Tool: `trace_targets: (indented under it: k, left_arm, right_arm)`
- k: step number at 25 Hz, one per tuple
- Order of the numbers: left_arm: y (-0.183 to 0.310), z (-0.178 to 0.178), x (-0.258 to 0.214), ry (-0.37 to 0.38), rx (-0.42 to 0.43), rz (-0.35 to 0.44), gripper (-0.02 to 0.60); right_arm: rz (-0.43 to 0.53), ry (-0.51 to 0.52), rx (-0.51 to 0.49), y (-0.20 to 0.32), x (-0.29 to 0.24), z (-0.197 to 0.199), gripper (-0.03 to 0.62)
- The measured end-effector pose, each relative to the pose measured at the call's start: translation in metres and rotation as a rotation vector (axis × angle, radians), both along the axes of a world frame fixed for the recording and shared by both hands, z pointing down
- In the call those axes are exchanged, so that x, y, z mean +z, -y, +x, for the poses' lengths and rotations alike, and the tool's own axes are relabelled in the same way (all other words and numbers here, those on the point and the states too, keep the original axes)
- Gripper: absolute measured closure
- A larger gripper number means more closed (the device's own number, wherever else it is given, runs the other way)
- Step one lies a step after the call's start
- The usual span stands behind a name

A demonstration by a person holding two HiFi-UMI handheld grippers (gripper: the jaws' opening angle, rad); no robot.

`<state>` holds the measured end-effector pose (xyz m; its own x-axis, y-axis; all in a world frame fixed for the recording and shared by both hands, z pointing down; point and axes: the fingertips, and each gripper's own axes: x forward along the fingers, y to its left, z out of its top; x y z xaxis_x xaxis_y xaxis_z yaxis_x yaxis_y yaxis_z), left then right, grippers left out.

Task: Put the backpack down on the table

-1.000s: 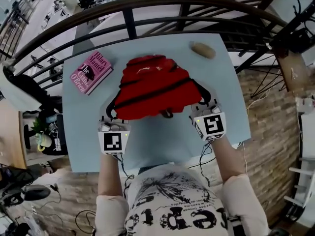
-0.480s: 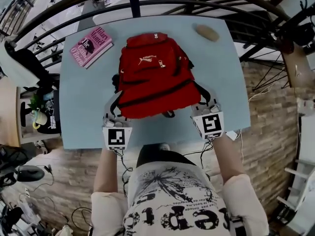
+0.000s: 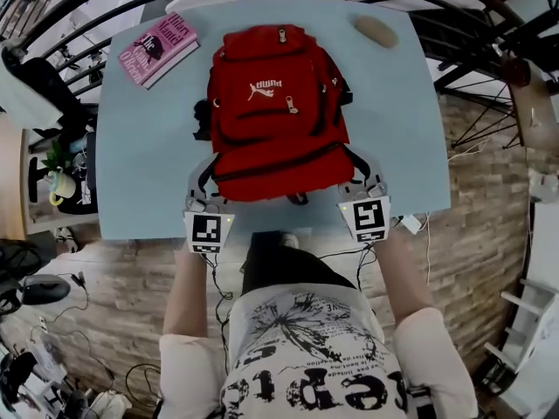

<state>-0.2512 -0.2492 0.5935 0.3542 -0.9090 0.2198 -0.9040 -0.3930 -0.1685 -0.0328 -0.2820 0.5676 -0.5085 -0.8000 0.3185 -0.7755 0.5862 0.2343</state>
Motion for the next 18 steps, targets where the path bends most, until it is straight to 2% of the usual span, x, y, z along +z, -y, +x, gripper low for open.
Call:
trace_targets:
  k: [3, 11, 18]
  left_arm:
    - [-0.011, -0.001, 0.017, -0.059, -0.032, 0.019, 0.475]
    - [-0.022, 0.004, 0.053, -0.143, -0.081, 0.043, 0.471]
    - [-0.026, 0.007, 0.087, -0.183, -0.069, -0.078, 0.471]
  right_arm:
    - [-0.027, -0.005, 0.003, -0.011, 0.022, 0.001, 0.571]
    - [-0.08, 0.03, 0.019, -0.022, 0.077, 0.012, 0.558]
    - [-0.117, 0.028, 0.04, -0.025, 0.112, 0.016, 0.525]
